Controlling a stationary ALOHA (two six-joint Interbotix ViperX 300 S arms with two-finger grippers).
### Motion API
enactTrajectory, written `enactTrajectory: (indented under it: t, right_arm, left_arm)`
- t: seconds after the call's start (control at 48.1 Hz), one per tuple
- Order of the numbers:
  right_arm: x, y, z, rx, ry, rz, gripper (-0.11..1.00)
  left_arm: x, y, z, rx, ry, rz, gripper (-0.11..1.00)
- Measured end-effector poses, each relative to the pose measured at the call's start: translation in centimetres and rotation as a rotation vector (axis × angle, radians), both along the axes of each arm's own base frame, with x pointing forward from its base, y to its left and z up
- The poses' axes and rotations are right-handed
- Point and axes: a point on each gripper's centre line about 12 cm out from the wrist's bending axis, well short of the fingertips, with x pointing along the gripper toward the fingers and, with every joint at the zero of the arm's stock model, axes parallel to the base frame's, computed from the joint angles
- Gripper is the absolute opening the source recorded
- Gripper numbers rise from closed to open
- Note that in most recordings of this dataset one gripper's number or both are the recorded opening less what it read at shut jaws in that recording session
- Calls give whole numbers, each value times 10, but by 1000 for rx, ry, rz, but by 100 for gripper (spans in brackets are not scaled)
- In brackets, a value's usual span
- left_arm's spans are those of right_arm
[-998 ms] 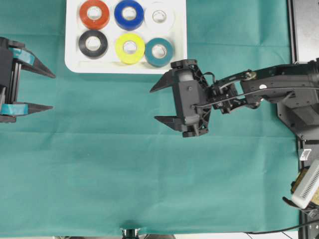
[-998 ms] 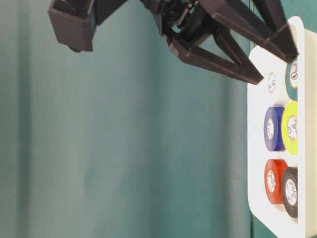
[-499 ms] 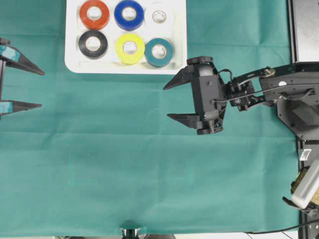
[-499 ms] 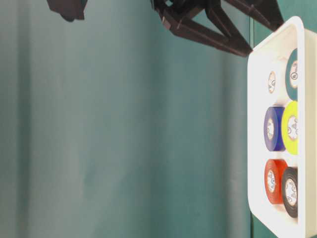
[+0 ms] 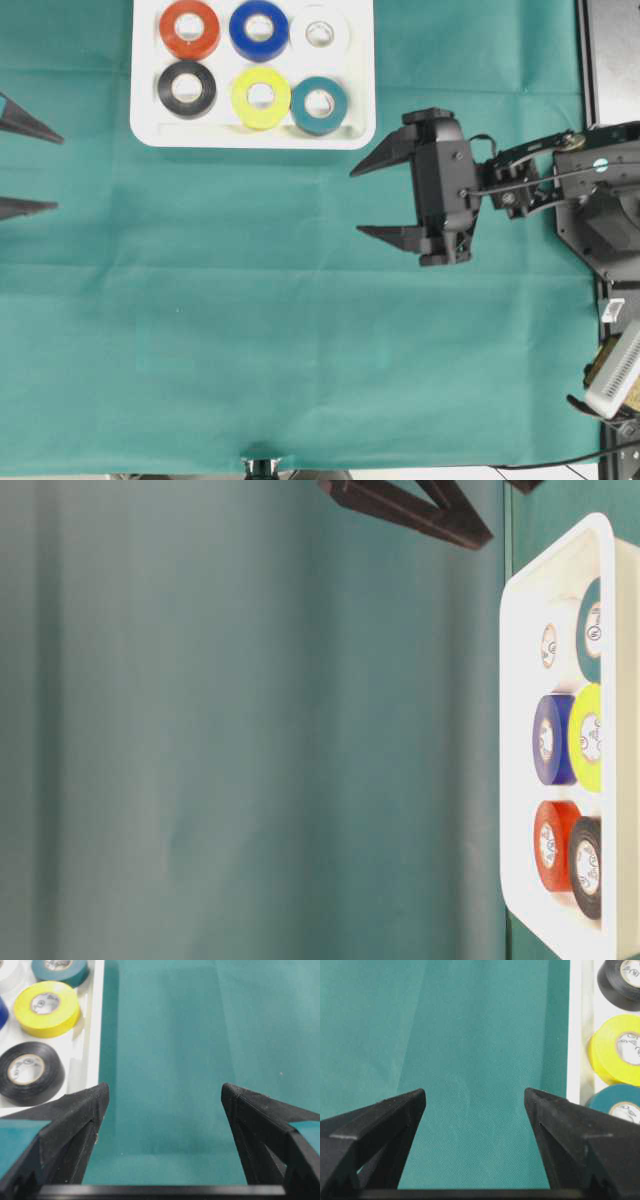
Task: Put the tape alternately from left to right into the white case.
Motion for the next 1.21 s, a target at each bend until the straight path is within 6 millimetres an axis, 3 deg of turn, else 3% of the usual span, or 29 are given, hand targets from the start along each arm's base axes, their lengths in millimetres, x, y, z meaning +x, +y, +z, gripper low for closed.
enactTrajectory:
  t: [0.52,0.852,1.206]
  right_arm:
    - [-21,-22,6,33,-78,-59,89]
    - [-54,-28,13,66,-183,-73,89]
    - [-95,-26,3,122,-239,-101,89]
  left_arm:
    - [-13,5,-3,0,-44,31,100]
    - [-19,6,-4,2,-67,35,100]
    - [-21,8,-5,2,-74,46,100]
